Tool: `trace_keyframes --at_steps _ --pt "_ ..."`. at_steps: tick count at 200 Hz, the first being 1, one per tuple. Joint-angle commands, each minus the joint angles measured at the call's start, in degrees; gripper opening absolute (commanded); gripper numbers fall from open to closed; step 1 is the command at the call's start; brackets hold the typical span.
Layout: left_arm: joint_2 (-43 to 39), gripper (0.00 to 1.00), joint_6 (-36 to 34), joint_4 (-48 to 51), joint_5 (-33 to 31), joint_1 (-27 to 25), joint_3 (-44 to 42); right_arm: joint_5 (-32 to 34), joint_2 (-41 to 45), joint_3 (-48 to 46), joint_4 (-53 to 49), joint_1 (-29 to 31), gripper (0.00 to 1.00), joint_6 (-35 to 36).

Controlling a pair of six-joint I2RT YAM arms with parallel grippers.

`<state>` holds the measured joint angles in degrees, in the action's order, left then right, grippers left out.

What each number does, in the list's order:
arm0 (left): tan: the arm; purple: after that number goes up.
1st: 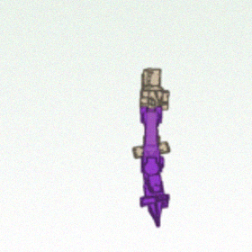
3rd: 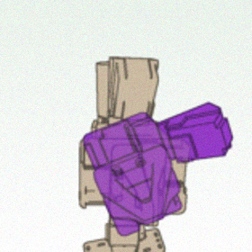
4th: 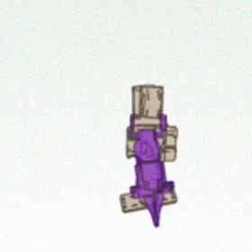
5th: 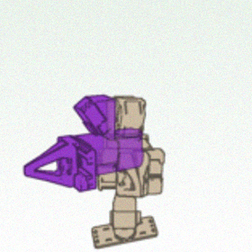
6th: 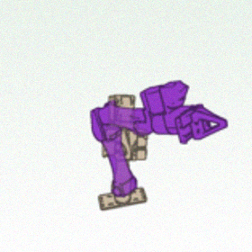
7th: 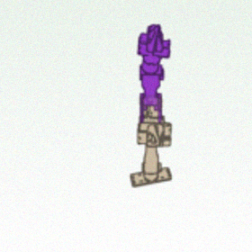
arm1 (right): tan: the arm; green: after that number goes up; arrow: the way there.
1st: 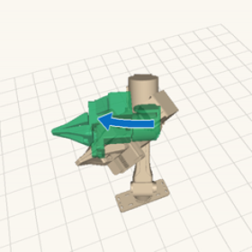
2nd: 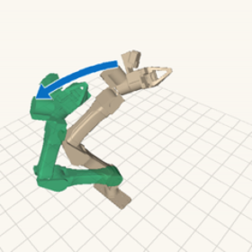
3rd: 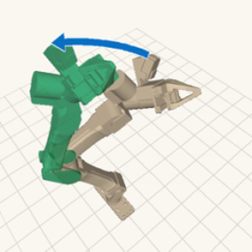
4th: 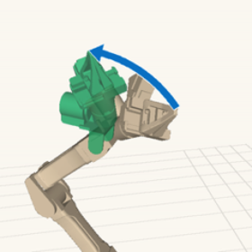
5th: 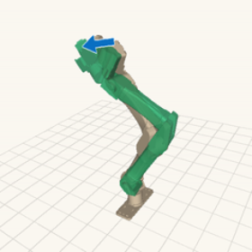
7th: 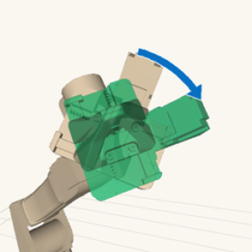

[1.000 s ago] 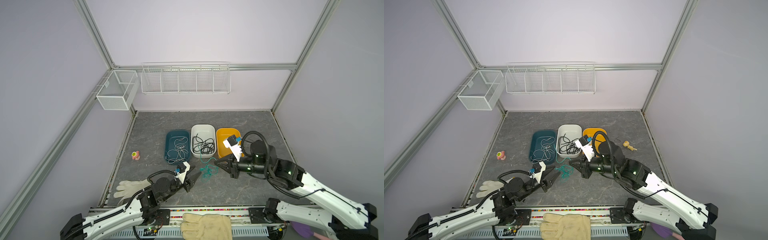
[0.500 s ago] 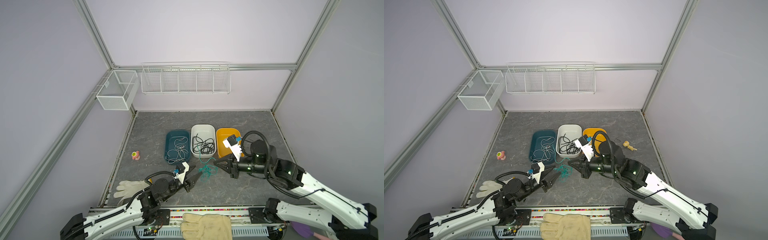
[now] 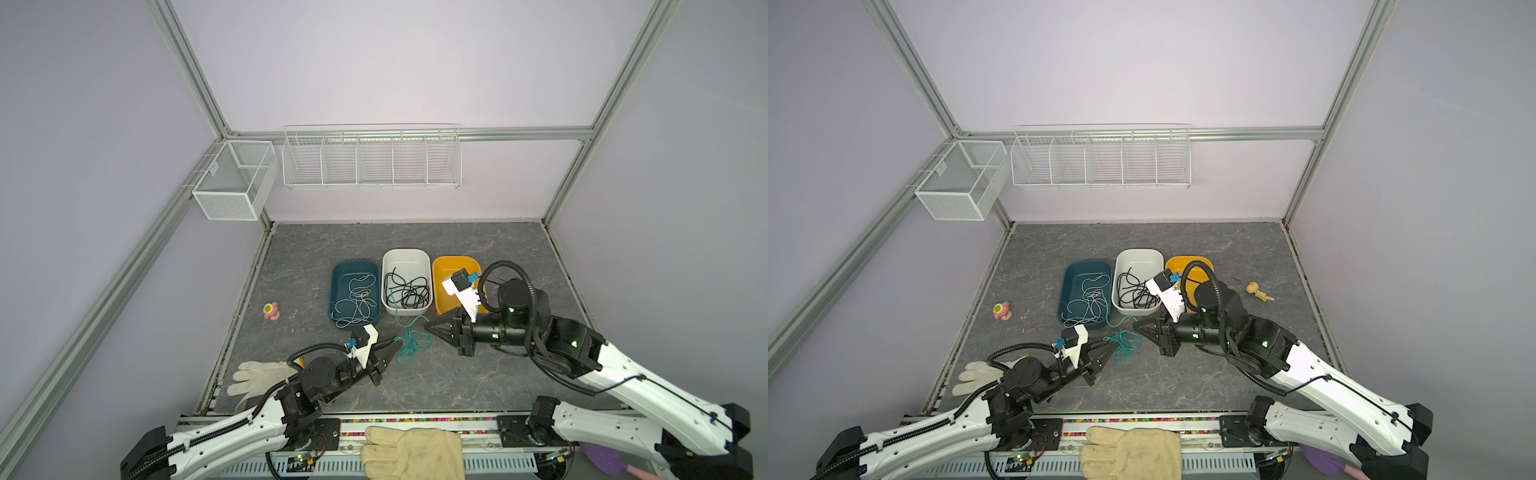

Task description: Untangle the cables

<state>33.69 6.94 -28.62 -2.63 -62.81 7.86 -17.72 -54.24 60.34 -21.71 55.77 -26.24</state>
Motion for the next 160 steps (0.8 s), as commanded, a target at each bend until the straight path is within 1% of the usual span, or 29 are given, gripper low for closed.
trace_keyframes --at_steps 1,22,48,52,58,86,106,124,141,160 --pt "-0.36 0.19 0.29 -1.26 1.14 -0.3 -0.2 -1.02 -0.32 -0.13 1.98 0.34 0.07 -0.57" --pt "-0.47 0.15 0.35 -1.17 1.35 -0.3 -0.38 -1.04 -0.31 -0.13 2.09 0.37 0.07 -0.58" --pt "-0.56 0.05 0.18 -0.75 1.67 -0.26 -0.39 -1.02 -0.34 -0.22 2.03 0.41 0.07 -0.59" --pt "-0.56 0.02 0.17 -0.64 1.69 -0.3 -0.38 -1.01 -0.34 -0.26 2.04 0.39 0.07 -0.58" --pt "-0.56 0.0 0.19 -0.48 1.72 -0.3 -0.39 -0.93 -0.3 -0.31 2.06 0.41 0.07 -0.61" --pt "-0.56 0.0 0.2 -0.16 1.71 -0.3 -0.69 -0.94 -0.18 -0.31 1.99 0.41 0.07 -0.58" --pt "-0.81 0.0 0.16 0.6 1.55 -0.3 -0.8 0.21 0.1 -0.06 1.45 0.43 0.07 -0.44" --pt "-0.91 0.0 0.24 2.39 0.83 -0.3 -1.0 3.21 1.0 0.59 -0.14 0.4 0.07 -0.06" --pt "-1.04 0.0 1.03 4.3 -0.36 -0.3 -1.67 7.56 2.26 1.64 -2.44 0.39 0.07 0.85" --pt "-1.39 0.0 2.47 5.33 -2.92 -0.28 -3.39 11.83 3.61 2.63 -5.04 0.32 0.07 1.92"
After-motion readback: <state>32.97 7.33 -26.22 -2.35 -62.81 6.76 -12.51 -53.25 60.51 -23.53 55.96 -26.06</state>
